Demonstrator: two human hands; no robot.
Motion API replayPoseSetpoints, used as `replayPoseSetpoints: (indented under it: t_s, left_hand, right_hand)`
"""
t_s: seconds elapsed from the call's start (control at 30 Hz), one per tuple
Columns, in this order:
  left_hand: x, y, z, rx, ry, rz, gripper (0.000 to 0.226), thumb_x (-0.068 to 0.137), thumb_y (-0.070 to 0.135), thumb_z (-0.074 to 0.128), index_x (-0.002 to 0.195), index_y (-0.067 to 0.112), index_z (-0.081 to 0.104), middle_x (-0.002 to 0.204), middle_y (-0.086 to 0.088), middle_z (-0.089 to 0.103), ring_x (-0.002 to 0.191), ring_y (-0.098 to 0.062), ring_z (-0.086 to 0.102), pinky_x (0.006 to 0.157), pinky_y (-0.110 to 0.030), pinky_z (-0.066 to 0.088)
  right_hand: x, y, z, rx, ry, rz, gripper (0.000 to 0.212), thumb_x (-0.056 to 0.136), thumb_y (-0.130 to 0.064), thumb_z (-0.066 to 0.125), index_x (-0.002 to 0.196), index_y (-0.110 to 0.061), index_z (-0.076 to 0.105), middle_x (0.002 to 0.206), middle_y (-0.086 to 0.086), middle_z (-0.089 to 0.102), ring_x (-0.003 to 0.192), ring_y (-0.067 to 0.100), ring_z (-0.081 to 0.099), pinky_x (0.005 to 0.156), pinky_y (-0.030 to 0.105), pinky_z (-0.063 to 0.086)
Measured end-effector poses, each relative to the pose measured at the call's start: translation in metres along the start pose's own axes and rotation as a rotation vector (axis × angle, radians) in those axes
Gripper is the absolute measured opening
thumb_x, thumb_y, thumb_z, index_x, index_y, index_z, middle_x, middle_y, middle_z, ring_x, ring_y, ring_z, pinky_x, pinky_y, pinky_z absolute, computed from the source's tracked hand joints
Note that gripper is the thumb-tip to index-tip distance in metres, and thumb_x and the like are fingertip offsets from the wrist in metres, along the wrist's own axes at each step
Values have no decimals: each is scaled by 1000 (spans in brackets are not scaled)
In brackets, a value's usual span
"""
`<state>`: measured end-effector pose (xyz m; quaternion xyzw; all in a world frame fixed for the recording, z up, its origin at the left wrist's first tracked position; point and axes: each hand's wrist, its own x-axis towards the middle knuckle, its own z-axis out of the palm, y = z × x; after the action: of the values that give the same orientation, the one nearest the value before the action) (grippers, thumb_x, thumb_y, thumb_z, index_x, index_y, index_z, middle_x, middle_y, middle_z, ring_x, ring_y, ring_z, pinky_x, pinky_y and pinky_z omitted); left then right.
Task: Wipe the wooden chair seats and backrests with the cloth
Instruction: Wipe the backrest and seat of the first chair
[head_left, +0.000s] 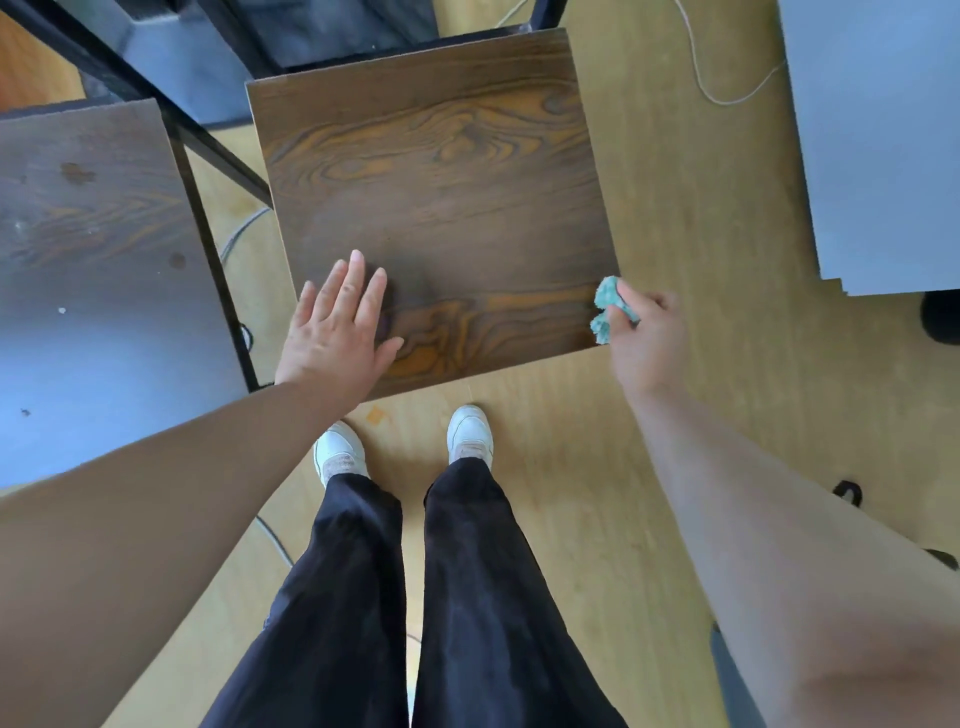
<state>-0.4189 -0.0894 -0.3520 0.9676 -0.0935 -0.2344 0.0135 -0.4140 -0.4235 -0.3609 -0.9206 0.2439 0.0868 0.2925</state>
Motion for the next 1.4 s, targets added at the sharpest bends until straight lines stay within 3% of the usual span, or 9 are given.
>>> replayPoseSetpoints:
  t_s: [0.2,0.33,0.5,0.63,0.77,1.0,1.13,1.27,1.4]
  left_hand:
    - [5,17,-6,24,-8,-20,75,101,53,35,158,16,4,166,-10,-4,153,-27,-4,124,-46,5]
    - [7,23,-14,-20,28,-36,75,100,51,40,158,14,10,166,-12,0,153,-30,-1,124,-48,7]
    - [0,17,-9,-62,40,-52,75,100,49,41,158,13,11,166,-13,-1,153,-31,-1,124,-48,9]
    - [-20,-5,-4,-53,34,-43,75,100,51,38,158,14,7,166,-12,-2,153,-30,-3,124,-47,8]
    - [-43,-40,3,-48,22,-48,75,101,51,36,158,15,5,166,-11,-4,153,-28,-6,124,-46,7]
    - [-72,-99,14,-50,-11,-108,77,98,61,20,158,17,-1,166,-11,-8,153,-27,-8,124,-46,4]
    - [-87,-124,17,-68,-11,-116,75,100,54,30,158,16,1,166,-10,-8,153,-25,-9,124,-46,3]
    - [-101,-144,21,-91,-15,-128,75,100,53,32,158,17,2,166,-9,-8,153,-25,-9,124,-45,3]
    - [-113,-159,30,-84,-19,-128,76,100,53,35,158,17,2,166,-9,-9,153,-24,-8,124,-43,1]
  right_hand:
    - [11,8,1,61,-112,24,34,96,-10,55,128,-18,64,120,6,49,98,17,59,86,21,45]
    - [12,10,1,75,-121,34,35,97,-10,55,130,-18,63,120,5,49,102,17,58,89,19,44]
    - [7,2,4,75,-107,33,35,97,-8,54,130,-17,62,120,4,48,100,18,59,93,32,52]
    - [-10,-16,22,54,-111,22,36,98,-10,54,132,-18,61,112,-3,45,96,15,57,89,24,51]
    - [-39,-49,53,13,-102,-51,36,97,-9,57,132,-16,61,116,3,49,96,11,53,87,17,47]
    - [-87,-118,115,59,-208,-155,36,94,-5,57,128,-18,64,109,-1,47,93,12,53,89,25,50]
    - [-109,-150,143,47,-269,-191,35,95,-6,58,127,-18,65,111,1,49,96,13,54,89,24,50]
    - [-126,-175,164,43,-323,-238,34,94,-3,57,122,-19,68,104,-5,46,80,3,49,71,4,38]
    - [-137,-189,173,-12,-369,-336,32,94,-4,57,121,-16,69,106,1,49,88,8,50,74,8,35]
